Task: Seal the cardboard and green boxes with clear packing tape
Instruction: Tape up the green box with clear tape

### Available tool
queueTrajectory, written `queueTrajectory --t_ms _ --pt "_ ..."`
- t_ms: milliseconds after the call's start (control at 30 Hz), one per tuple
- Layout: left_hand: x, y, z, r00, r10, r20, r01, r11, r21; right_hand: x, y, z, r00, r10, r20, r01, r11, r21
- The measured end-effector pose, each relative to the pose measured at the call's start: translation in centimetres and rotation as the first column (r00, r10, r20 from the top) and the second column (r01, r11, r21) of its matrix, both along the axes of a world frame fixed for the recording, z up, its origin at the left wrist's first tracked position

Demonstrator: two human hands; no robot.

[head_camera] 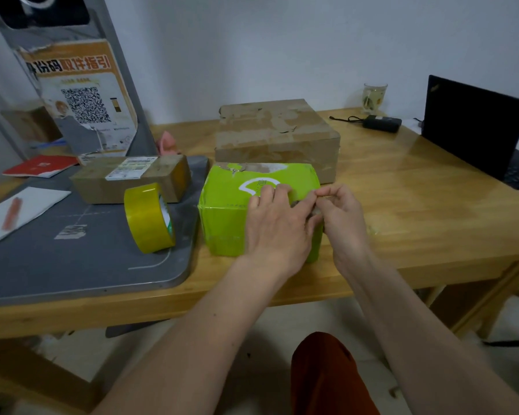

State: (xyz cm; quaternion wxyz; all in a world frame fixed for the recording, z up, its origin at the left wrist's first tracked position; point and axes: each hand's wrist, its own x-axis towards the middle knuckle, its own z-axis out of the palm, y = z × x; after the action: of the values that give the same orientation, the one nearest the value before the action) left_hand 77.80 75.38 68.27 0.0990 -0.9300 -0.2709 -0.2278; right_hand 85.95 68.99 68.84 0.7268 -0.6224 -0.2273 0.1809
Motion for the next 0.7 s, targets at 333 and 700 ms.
queueTrajectory --t_ms 333,700 --pt "-2.5 2.6 2.0 0.96 0.031 0.28 0.069 0.938 -0.339 0.5 -0.4 -0.5 0.981 -0.056 0.185 0.071 0.995 -0.073" --pt "-4.8 7.1 1.6 0.865 0.442 0.238 -0.126 0.65 -0.749 0.8 2.5 -1.0 0.993 -0.116 -0.022 0.116 0.993 0.017"
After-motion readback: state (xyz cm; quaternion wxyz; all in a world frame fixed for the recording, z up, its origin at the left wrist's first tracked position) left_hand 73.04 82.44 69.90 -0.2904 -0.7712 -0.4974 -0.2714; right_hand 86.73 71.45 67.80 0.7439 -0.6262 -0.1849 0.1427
